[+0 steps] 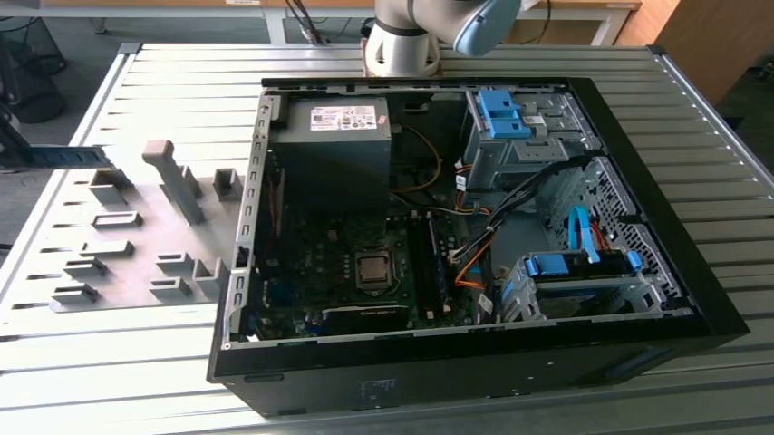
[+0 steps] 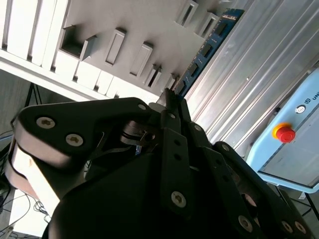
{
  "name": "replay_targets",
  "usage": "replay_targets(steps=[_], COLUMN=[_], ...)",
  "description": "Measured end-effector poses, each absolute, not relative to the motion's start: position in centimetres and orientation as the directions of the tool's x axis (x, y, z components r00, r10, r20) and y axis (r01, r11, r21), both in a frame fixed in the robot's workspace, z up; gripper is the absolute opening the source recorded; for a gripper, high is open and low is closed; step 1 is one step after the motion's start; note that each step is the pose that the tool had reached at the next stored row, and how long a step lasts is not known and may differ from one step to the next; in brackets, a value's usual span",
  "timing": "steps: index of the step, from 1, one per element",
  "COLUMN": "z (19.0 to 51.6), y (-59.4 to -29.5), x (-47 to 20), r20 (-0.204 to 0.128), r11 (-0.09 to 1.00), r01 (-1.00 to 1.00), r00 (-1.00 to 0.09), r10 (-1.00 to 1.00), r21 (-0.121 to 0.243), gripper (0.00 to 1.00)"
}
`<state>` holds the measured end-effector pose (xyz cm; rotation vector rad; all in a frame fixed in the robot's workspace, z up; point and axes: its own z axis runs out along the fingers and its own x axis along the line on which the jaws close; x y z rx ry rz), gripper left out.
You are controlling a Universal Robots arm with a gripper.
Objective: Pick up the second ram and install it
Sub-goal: 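Pick up the second ram and move it above second insertion slot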
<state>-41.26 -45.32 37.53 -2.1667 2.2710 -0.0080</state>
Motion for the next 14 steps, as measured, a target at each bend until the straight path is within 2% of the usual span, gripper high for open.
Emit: replay_targets(steps=[14], z=[38.6], y=[-45.3], x=[-41.3], r20=[0.001], r11=[0.047], r01=[-0.999], r00=[-0.047], r10=[-0.999], r21=[-0.006], gripper=[0.14])
